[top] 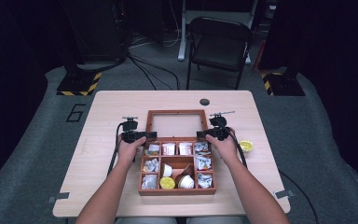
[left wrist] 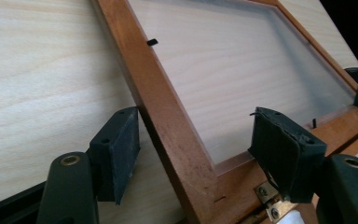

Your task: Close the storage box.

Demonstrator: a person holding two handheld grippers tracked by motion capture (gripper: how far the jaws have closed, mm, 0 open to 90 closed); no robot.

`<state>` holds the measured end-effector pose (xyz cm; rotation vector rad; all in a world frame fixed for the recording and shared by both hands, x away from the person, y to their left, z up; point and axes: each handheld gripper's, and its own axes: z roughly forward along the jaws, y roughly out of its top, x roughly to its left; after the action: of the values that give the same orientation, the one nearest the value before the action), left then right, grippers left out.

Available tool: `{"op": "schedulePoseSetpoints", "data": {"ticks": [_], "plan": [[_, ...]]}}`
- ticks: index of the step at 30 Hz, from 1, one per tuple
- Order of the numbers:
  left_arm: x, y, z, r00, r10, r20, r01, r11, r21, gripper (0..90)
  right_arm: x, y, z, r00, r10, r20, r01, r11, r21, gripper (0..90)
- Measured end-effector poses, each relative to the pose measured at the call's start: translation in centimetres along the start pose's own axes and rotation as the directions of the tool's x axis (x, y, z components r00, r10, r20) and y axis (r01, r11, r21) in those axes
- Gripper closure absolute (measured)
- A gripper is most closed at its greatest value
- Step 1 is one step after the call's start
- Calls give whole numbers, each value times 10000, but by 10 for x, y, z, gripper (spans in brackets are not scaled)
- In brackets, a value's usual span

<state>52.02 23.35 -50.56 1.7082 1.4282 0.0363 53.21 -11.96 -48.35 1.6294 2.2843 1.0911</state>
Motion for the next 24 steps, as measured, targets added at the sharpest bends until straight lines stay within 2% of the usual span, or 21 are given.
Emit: {"op": "schedulePoseSetpoints", "data": {"ticks": [3,8,12,16,17,18,19,22,24], "plan": [[0,1,1,9999,110,-68,-109,9999,76,309,0,0,1,9999,109,-81,-109,9999,29,309],[-1,1,2,10000,2,-76,-2,10000,56,298,-2,2,3,10000,-2,-92,2,10000,17,299],[0,2,3,9998,169,-91,-168,9998,145,294,-3,3,4,9999,81,-140,-80,10000,49,292],[0,2,4,10000,-56,47,56,9999,100,290,-4,3,6,9997,171,-176,-171,9999,18,285],[1,2,4,10000,-11,69,10,9999,160,289,-4,3,6,9996,204,-205,-204,9998,15,284],[1,2,4,10000,-46,79,45,9999,154,288,-4,4,7,9992,346,-222,-346,9994,32,282],[0,2,5,9998,-158,72,157,9998,86,287,-6,4,7,9994,234,-270,-234,9997,-7,281],[0,3,6,10000,8,57,-9,9999,157,274,-7,4,8,9975,605,-375,-603,9981,86,277],[0,3,7,10000,-37,59,36,9998,180,266,-9,4,10,9980,465,-428,-465,9989,4,275]]}}
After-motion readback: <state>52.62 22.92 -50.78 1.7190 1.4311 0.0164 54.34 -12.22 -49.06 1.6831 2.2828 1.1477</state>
